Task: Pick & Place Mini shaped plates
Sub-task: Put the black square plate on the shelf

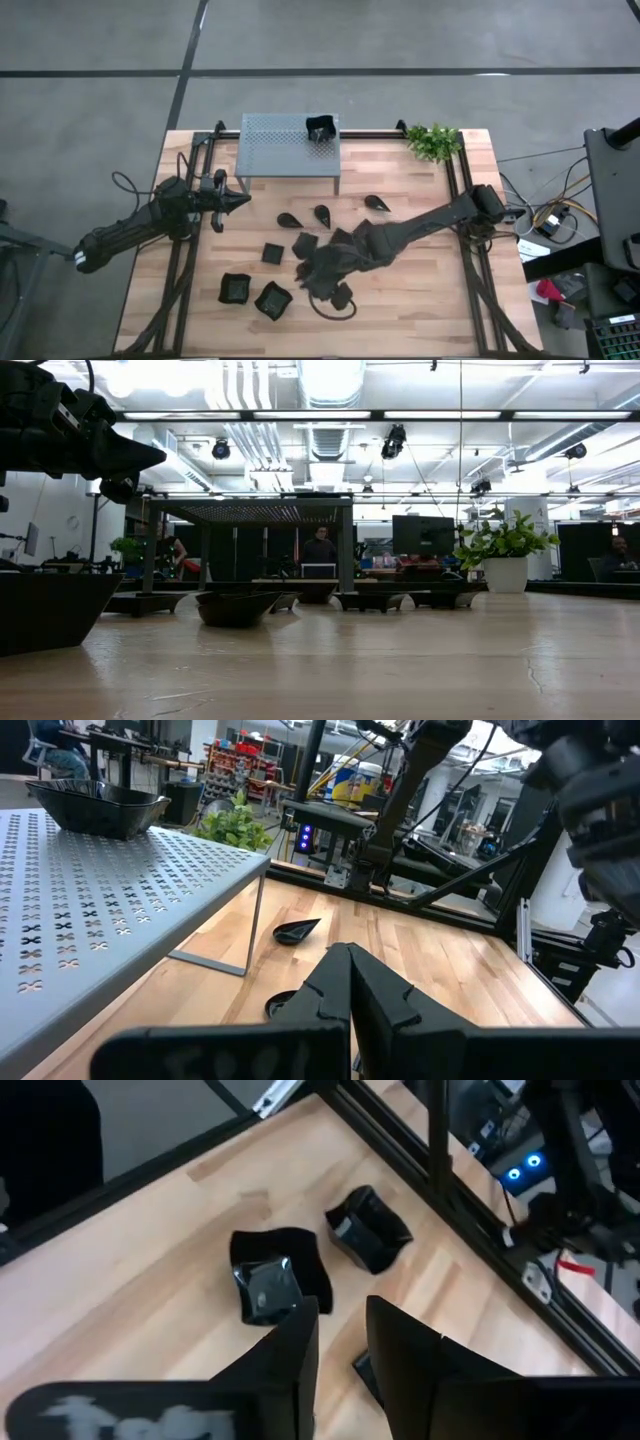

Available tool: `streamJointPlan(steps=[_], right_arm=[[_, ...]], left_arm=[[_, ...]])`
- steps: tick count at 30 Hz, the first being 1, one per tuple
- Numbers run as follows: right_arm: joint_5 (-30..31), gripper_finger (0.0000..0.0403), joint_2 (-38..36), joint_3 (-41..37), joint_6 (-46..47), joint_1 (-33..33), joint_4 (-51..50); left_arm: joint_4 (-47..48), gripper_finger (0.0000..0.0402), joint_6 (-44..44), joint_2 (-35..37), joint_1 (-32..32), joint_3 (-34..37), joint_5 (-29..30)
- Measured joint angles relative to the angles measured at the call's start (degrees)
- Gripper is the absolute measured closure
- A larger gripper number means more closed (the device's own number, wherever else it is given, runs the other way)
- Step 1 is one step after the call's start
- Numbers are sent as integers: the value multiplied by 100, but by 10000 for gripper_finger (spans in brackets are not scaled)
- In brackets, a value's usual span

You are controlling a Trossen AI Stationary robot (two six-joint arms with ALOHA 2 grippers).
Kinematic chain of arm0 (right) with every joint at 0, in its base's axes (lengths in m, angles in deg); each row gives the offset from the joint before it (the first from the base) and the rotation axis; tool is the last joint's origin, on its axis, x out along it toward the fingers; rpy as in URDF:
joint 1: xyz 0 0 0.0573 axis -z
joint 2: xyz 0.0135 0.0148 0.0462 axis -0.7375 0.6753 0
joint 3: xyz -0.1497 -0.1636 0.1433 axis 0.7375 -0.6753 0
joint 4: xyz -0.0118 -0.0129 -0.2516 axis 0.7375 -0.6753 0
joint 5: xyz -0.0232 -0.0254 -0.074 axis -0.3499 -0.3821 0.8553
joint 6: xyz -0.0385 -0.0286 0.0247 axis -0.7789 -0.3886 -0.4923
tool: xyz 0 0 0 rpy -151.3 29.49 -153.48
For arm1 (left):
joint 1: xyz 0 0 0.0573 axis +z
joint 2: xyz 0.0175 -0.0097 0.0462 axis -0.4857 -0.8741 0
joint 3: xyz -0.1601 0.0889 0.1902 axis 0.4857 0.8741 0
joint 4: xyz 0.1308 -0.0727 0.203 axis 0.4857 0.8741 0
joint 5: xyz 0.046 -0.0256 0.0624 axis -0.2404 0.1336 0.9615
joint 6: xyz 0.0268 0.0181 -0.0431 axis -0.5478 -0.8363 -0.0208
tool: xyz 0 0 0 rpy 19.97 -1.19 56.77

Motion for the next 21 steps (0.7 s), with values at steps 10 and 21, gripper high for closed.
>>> streamJointPlan(steps=[10, 21], right_arm=[[-294, 328, 11, -836, -425, -312, 1084], [113, 260, -9, -1300, -64, -496, 1892]], left_arm=[[0, 399, 0, -1, -1, 0, 0], [0, 399, -2, -1, 1, 0, 0]])
